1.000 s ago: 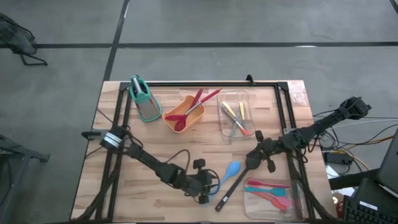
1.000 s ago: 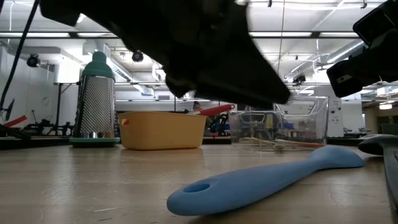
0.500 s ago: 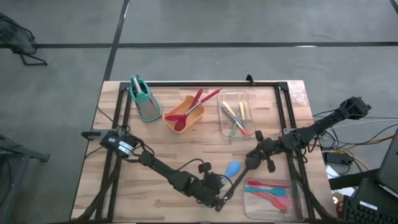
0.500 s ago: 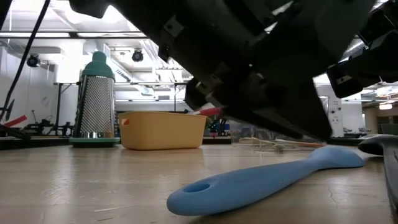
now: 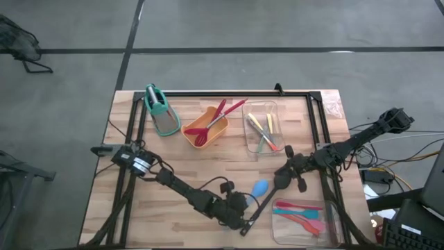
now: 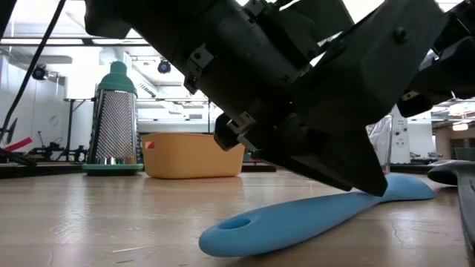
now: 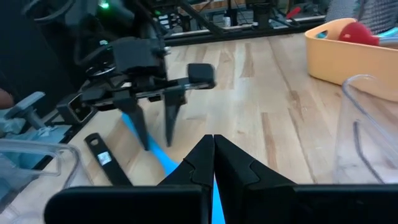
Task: Pick & Place Kitchen Items
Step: Put the sky blue serving spoon into the orange bin
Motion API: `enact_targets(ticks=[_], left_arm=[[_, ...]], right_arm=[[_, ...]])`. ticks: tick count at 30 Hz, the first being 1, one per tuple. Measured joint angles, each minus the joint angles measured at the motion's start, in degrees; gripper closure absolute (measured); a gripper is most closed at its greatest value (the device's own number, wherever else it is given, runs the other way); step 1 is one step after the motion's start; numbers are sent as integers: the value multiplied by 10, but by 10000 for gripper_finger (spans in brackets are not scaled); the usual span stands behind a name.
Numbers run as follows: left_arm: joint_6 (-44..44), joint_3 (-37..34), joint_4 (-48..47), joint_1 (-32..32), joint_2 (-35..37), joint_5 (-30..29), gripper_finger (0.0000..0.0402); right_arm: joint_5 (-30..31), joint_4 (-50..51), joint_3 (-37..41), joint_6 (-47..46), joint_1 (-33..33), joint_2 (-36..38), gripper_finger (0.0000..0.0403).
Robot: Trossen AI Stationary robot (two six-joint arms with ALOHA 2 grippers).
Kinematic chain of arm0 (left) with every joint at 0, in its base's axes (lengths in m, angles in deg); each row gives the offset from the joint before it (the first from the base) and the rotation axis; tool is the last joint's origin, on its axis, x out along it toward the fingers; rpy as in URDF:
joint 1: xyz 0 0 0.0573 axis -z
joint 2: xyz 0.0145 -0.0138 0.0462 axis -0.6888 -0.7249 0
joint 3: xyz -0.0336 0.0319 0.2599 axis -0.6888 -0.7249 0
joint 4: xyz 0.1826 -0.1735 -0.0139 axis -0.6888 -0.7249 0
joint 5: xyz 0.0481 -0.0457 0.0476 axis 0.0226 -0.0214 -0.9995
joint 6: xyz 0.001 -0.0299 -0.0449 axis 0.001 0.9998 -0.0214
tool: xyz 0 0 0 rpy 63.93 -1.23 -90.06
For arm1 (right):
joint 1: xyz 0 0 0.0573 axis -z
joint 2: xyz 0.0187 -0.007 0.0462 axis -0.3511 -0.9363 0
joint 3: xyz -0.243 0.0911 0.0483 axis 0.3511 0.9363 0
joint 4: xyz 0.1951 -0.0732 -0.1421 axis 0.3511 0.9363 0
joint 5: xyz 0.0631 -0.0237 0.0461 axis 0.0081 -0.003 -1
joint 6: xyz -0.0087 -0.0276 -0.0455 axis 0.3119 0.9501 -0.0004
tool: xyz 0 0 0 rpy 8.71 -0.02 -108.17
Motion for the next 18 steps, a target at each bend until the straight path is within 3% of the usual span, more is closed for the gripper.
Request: enact_targets(ticks=[12, 18], left_arm=[[-20, 3, -5, -11, -24, 30, 257], [-5, 4, -104, -18, -16, 11, 257]], right_arm=[[13, 0, 0, 0, 0, 0, 394], [13, 0, 0, -6, 0, 0, 394]])
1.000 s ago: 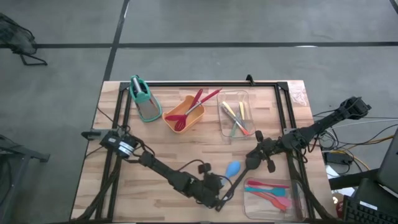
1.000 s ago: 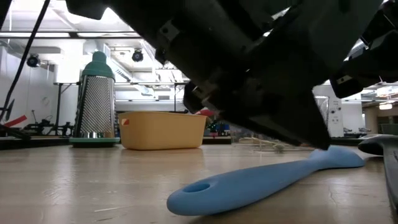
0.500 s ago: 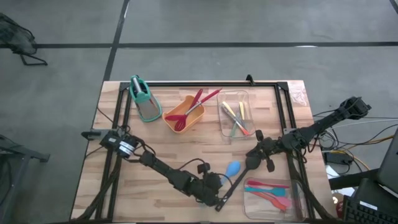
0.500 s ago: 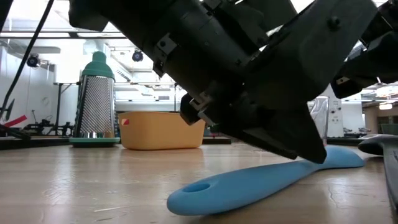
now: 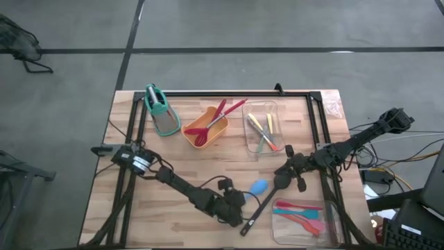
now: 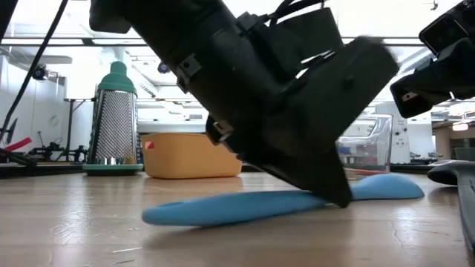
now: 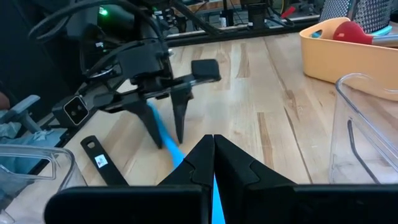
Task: Pick & Place Kitchen Items
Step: Put the sky blue serving spoon into the orange bin
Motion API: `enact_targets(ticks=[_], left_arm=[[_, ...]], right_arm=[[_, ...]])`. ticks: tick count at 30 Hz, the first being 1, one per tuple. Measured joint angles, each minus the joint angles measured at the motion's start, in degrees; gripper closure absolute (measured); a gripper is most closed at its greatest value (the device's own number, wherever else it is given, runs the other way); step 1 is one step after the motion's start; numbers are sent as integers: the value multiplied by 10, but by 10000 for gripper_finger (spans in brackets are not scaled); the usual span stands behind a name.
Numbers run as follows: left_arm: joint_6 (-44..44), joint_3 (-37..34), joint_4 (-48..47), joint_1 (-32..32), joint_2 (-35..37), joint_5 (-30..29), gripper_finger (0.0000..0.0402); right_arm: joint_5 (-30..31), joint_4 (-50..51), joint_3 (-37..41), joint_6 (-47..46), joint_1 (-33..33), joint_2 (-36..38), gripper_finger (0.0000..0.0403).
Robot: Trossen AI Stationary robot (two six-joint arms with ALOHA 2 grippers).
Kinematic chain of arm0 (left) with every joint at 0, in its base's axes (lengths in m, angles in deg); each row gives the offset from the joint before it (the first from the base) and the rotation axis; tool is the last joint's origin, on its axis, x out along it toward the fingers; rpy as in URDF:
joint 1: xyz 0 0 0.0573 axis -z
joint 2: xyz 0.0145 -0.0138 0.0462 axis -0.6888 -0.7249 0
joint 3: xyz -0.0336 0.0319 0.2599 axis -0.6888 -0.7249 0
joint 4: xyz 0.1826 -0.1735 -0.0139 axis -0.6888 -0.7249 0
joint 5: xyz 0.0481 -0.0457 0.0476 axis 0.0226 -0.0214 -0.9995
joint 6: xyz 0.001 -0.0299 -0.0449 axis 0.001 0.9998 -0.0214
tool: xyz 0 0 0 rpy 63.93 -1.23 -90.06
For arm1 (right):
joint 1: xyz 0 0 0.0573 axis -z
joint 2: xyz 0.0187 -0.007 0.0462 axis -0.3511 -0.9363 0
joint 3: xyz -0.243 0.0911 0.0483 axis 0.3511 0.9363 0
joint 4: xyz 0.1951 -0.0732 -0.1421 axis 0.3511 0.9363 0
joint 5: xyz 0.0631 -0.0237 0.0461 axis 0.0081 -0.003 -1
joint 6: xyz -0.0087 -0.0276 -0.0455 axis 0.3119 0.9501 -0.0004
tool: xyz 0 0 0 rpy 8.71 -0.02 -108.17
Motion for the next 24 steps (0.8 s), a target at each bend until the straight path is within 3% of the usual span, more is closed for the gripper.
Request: enact_targets(ticks=[15, 24], left_arm=[[-28, -3, -173, -2, 19, -48, 359], [-76, -7, -202, -2, 63, -40, 360]], right_arm=[[0, 1, 0, -2, 0, 0, 394], [0, 2, 0, -2, 0, 0, 394]])
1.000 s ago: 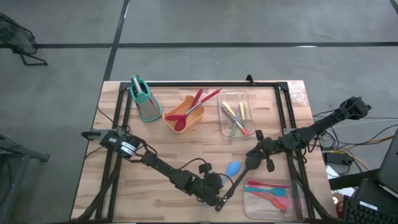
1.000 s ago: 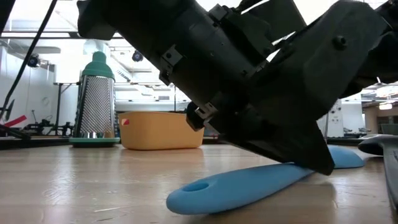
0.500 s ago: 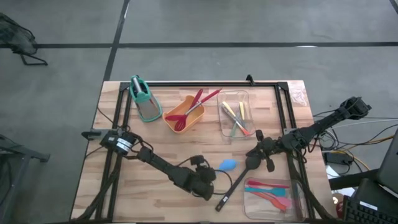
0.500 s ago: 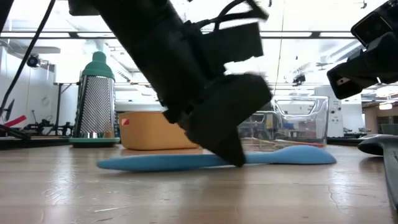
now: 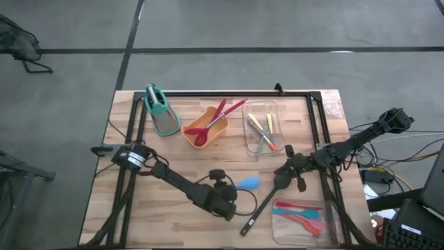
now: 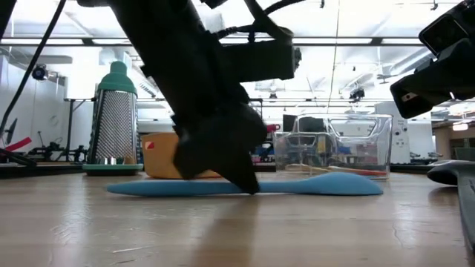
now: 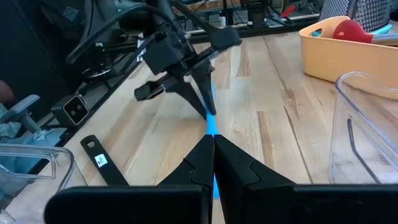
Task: Pick & Place Kitchen Items
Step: Put the sky blue serving spoon into the orange bin
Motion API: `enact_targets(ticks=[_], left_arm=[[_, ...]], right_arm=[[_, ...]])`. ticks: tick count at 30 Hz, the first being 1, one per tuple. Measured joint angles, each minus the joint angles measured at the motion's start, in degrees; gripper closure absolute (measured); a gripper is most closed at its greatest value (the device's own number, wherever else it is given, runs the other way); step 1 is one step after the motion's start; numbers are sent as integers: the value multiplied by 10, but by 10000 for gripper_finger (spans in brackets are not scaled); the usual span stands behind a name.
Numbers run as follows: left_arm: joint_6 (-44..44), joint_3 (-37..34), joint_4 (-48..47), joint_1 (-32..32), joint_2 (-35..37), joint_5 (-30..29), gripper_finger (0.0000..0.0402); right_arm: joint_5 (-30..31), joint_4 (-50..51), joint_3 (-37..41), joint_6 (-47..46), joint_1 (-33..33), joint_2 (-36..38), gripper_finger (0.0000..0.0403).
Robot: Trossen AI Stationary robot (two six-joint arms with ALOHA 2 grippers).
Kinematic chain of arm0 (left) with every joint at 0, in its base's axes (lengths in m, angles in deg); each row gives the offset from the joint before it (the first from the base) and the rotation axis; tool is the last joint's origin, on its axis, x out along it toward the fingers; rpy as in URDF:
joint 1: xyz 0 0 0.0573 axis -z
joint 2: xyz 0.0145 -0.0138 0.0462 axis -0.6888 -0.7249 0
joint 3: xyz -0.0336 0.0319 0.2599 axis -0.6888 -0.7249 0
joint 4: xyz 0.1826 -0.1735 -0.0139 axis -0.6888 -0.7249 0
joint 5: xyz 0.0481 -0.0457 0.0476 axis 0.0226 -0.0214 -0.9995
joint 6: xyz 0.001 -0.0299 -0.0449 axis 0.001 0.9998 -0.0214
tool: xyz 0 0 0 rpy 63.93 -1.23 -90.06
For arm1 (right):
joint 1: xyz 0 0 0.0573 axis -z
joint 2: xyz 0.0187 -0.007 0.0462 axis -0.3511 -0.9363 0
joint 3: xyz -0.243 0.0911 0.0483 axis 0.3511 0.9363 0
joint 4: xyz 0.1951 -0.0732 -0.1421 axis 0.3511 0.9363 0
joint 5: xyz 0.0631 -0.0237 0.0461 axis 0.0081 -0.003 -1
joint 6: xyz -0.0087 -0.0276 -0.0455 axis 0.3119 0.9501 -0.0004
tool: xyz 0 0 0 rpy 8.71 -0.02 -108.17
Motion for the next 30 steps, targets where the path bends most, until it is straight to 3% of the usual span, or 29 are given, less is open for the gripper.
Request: enact_targets(ticks=[12, 19, 26, 30], left_arm=[[11, -9, -48, 3, 42, 7, 395], [-4, -9, 36, 2, 44, 11, 366], [-89, -35, 202, -11, 44, 146, 323], [-90, -60, 201, -31, 45, 136, 274]], right_arm=[[1, 3, 0, 0, 0, 0, 394], [10, 3, 0, 0, 0, 0, 394], [10, 3, 0, 0, 0, 0, 394], [10, 3, 0, 0, 0, 0, 394]])
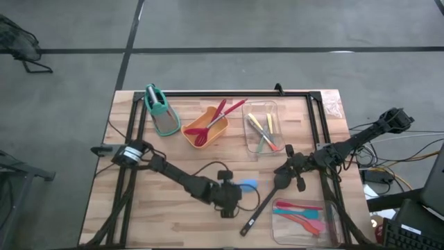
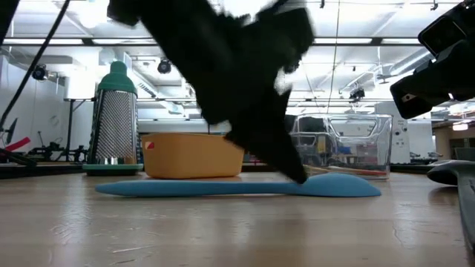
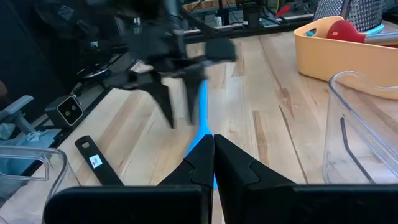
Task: Pick & Place Kitchen Items
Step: Put the sky blue serving spoon into the orange bin
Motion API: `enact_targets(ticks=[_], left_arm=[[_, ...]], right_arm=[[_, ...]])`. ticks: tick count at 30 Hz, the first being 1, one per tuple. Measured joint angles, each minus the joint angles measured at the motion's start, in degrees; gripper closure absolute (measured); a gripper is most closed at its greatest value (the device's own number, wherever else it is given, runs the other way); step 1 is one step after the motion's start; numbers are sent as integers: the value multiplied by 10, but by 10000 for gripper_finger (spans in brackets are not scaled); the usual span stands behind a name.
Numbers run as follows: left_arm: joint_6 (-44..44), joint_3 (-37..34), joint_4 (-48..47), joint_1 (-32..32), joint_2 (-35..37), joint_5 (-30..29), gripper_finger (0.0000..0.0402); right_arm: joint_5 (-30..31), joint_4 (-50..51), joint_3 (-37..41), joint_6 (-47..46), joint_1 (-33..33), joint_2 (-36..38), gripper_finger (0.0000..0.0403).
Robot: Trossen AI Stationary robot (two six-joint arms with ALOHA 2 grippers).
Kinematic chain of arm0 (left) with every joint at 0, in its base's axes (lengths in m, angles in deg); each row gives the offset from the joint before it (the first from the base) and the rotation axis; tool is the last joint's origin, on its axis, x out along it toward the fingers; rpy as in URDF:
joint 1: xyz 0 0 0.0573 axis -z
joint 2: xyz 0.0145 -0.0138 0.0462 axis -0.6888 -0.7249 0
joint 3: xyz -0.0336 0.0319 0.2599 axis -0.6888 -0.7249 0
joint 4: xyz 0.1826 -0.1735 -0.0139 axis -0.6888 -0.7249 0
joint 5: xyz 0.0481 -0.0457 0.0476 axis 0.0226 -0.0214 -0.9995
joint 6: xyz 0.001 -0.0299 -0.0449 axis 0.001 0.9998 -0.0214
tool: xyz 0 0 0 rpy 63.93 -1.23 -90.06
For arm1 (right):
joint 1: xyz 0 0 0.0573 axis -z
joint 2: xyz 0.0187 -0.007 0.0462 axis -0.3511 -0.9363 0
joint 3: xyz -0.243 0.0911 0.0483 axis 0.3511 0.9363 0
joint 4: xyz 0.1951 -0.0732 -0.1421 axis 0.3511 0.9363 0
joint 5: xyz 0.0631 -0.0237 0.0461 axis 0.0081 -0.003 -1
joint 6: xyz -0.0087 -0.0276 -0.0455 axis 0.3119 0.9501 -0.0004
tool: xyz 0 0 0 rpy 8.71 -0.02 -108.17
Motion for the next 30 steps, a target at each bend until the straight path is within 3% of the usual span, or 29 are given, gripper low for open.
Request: enact_targets(ticks=[8, 12, 16, 23, 30], left_arm=[[-24, -45, 14, -14, 2, -32, 183], [-17, -74, 36, -13, 7, -44, 173], [-19, -103, 78, -15, 8, -13, 174], [8, -124, 106, -15, 6, 26, 226], [1, -125, 106, -14, 5, 36, 340]], right_arm=[[0, 4, 0, 0, 0, 0, 394], [0, 5, 0, 0, 0, 0, 394], [0, 6, 0, -3, 0, 0, 394], [0, 7, 0, -4, 0, 0, 394], [14, 7, 0, -3, 0, 0, 394]])
